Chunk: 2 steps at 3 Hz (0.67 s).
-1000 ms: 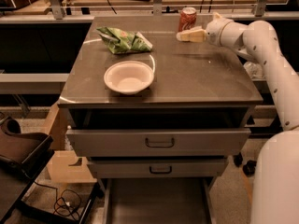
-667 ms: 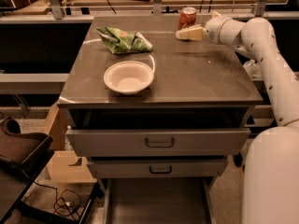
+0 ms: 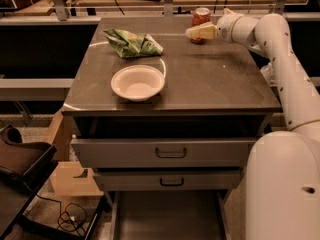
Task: Place coke can into bottom drawer
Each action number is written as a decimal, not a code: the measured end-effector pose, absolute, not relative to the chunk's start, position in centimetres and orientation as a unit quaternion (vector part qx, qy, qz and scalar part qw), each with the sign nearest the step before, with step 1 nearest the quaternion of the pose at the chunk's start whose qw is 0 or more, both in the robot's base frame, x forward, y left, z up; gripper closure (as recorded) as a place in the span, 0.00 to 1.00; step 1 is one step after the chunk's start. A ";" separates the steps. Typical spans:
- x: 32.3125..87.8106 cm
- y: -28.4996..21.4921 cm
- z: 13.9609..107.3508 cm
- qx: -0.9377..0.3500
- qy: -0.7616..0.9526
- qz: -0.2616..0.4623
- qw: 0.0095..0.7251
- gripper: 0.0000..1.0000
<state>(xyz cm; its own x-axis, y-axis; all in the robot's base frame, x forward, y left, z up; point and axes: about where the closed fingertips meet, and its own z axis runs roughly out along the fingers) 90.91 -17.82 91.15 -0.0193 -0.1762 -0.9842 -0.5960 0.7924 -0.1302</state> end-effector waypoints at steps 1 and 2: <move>91.3 -17.2 91.3 -0.280 0.701 0.160 0.636 0.00; 91.6 -16.5 91.3 -0.275 0.713 0.158 0.626 0.00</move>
Offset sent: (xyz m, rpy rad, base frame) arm 0.0094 0.0158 0.0064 -0.0241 0.0813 -0.0404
